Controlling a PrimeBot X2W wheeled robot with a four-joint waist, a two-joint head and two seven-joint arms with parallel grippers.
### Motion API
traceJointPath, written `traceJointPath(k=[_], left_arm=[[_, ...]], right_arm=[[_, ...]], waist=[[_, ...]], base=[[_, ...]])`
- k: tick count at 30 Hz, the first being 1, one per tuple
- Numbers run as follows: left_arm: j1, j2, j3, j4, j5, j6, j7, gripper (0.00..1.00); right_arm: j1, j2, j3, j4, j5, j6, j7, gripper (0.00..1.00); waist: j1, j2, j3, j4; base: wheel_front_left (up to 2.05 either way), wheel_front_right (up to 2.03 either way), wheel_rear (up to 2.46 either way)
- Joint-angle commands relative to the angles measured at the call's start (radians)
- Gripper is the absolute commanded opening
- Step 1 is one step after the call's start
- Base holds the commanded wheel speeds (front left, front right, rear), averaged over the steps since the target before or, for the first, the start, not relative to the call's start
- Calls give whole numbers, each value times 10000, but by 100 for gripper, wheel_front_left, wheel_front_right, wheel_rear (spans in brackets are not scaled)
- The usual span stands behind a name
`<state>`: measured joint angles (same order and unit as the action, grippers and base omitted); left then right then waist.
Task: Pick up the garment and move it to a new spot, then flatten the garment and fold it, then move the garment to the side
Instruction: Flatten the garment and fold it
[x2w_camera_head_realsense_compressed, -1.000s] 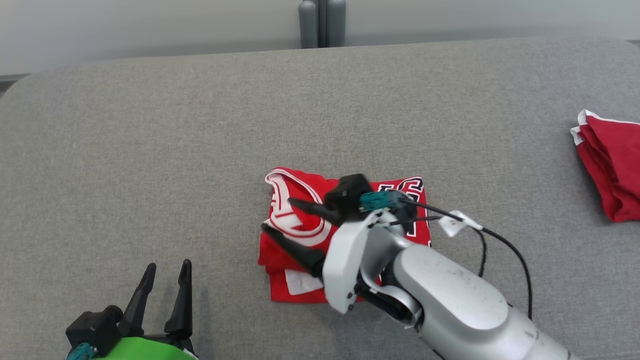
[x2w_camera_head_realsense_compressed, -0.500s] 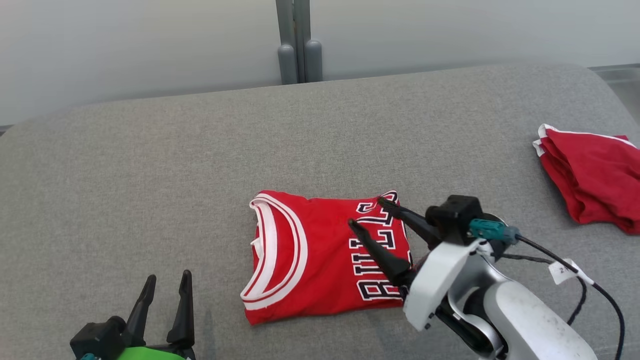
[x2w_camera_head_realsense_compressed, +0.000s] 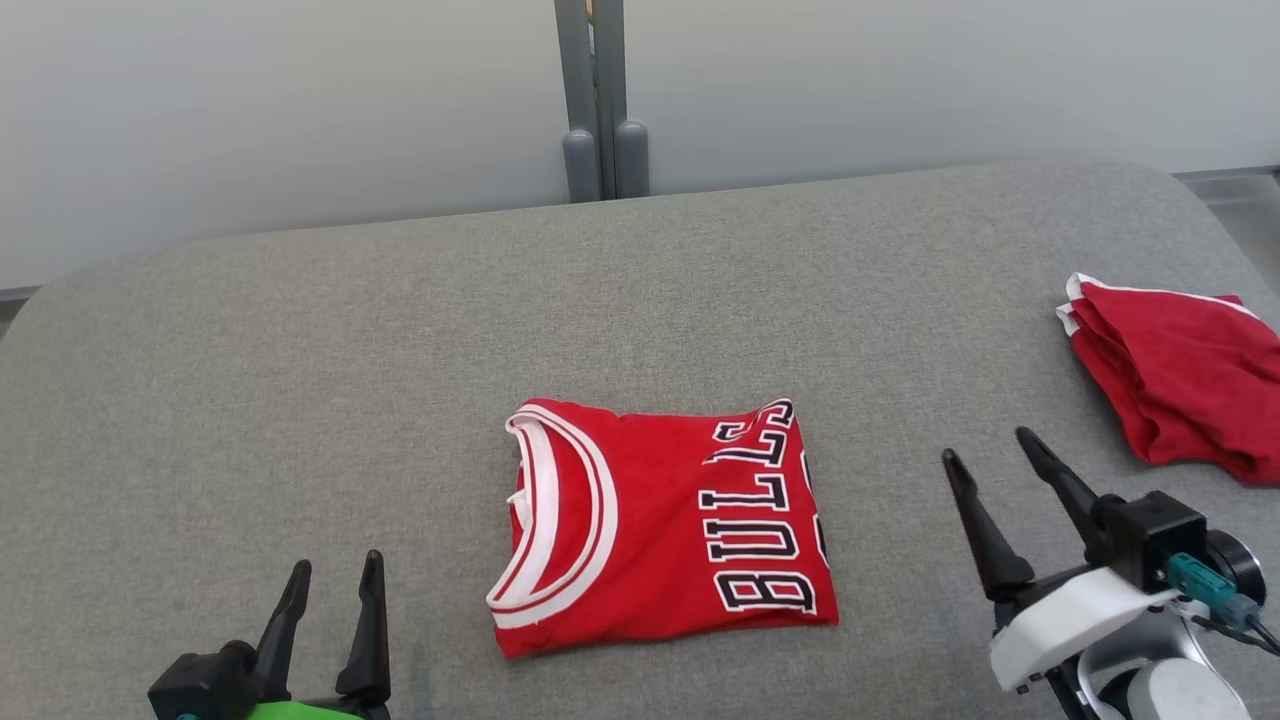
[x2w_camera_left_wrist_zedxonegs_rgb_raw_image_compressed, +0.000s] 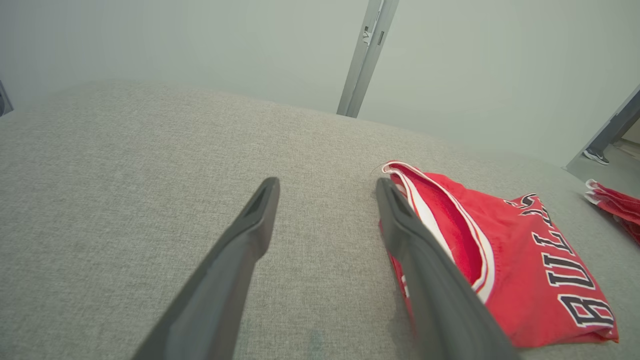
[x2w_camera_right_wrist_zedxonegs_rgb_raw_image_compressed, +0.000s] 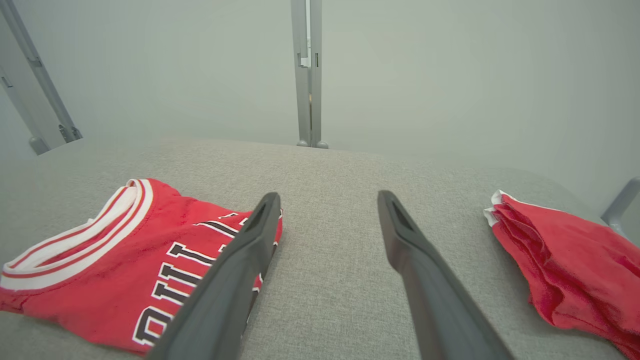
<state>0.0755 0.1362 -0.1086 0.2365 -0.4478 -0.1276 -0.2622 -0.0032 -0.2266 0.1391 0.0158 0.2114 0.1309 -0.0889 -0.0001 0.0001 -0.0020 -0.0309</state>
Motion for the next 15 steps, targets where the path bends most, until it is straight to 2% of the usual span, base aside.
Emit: traceJointPath(k=[1,7,9,12,15], left_arm=[[76,-9,28,48,83,-40,-27,100],[-16,-24,78,182,327,-42,-27,100],[27,-38,91,242,359,-43,-27,100],[187,-48,176,359,421,-45,-27,100],[276,-67,259,418,467,-46,-27,100]], right_arm=[[127,158,-175,176,-26,-5,-189,100],[623,525,-1225,1502,-728,-8,-1430,100],[815,836,-1638,1777,-1033,-6,-1644,100],[1041,1127,-2205,1990,-1450,-8,-1766,100],[1127,1383,-2480,1696,-1766,-8,-1769,100]], waist=[[1,-1,-14,-12],[1,-1,-144,61],[1,-1,-202,77],[1,-1,-319,14],[1,-1,-397,-109]], base=[[0,0,0],[0,0,0],[0,0,0],[0,0,0],[0,0,0]])
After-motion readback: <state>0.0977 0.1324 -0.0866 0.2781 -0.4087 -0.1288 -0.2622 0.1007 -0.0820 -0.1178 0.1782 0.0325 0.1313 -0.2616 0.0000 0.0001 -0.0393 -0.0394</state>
